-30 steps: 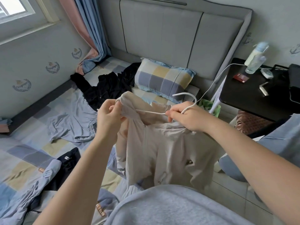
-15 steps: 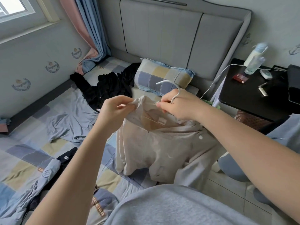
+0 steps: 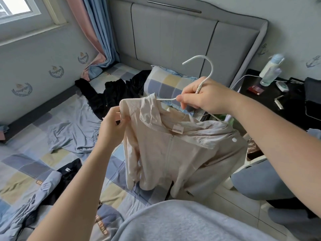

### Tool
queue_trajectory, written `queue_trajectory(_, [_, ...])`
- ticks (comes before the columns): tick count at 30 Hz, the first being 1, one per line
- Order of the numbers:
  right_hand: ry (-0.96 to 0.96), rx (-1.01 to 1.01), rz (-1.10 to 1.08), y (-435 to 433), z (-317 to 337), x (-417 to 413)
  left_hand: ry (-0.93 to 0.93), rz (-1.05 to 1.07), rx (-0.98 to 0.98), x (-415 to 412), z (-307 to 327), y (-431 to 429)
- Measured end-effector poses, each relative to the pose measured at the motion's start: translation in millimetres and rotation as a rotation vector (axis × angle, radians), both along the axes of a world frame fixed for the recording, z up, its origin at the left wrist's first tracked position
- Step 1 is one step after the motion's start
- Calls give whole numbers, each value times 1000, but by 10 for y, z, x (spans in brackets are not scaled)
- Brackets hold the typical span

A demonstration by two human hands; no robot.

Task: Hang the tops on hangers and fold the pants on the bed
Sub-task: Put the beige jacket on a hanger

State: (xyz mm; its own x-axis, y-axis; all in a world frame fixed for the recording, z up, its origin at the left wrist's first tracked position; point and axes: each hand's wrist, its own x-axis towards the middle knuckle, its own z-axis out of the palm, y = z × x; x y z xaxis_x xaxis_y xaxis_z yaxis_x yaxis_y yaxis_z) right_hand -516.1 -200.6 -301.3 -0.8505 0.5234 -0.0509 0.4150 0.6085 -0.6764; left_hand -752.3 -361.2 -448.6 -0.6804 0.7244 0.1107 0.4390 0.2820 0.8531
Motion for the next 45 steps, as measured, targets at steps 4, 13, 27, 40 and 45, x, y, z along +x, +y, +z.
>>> queue_trajectory(4, [-59, -4, -5, 62, -58, 82, 84, 112, 112, -38, 21, -7])
queue_trajectory(13, [-97, -104, 26, 30, -232, 215, -22, -19, 250, -169, 294, -71])
queue_trajectory(27, [-7, -140, 57, -47, -372, 0, 540, -479, 12, 340, 498, 50])
queue_trajectory(40, [-109, -92, -253, 377, -1149, 732, 401, -144, 150, -135, 469, -40])
queue_trajectory(45, [-67, -56, -409, 459, -1227, 804, 434, -150, 150, -189, 461, -1])
